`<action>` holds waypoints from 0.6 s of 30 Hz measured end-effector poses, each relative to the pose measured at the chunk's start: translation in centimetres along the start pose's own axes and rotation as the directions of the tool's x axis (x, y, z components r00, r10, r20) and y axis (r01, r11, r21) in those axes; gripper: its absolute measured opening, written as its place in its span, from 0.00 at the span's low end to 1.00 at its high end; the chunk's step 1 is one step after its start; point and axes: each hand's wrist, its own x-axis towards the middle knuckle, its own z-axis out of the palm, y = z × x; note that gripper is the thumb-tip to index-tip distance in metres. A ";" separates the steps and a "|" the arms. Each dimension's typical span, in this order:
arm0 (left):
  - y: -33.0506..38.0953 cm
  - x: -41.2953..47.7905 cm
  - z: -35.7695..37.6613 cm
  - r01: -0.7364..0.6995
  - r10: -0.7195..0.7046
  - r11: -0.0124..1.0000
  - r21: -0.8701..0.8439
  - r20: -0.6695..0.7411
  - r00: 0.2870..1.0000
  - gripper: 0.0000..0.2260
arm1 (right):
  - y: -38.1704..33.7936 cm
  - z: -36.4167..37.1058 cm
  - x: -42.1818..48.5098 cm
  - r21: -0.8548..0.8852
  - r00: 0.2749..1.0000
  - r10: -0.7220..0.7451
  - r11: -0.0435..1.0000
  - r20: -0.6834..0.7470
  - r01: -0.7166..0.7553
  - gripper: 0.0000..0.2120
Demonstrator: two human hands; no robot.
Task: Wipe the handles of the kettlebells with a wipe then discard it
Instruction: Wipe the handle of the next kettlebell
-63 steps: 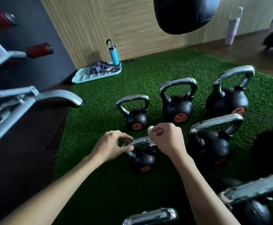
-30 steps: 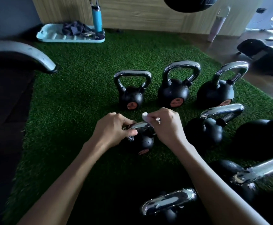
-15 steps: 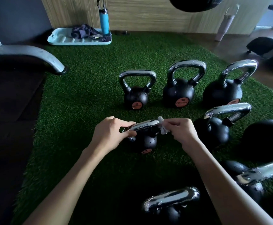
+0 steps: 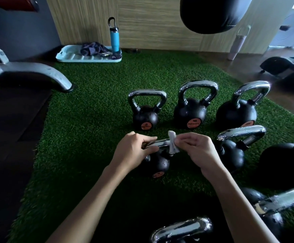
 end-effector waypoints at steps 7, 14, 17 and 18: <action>1.1 -1.6 -0.1 -0.077 0.026 0.944 -0.322 -0.160 0.987 0.20 | -2.9 2.1 -0.4 0.071 0.989 -0.027 0.997 0.145 0.016 0.09; 0.7 -1.4 -1.0 -0.011 -0.116 0.895 -0.447 -0.257 0.960 0.14 | -3.2 1.3 1.6 -0.210 0.988 -0.100 0.970 0.117 0.123 0.06; -0.5 -0.6 -1.8 0.064 -0.134 0.960 -0.273 -0.248 0.959 0.12 | -1.8 0.2 3.8 -0.692 0.962 -0.173 0.668 0.212 0.273 0.18; -0.6 -0.2 -1.8 0.062 -0.109 0.978 -0.197 -0.238 0.965 0.13 | -1.3 0.1 4.4 -0.757 0.949 -0.150 0.574 0.277 0.312 0.21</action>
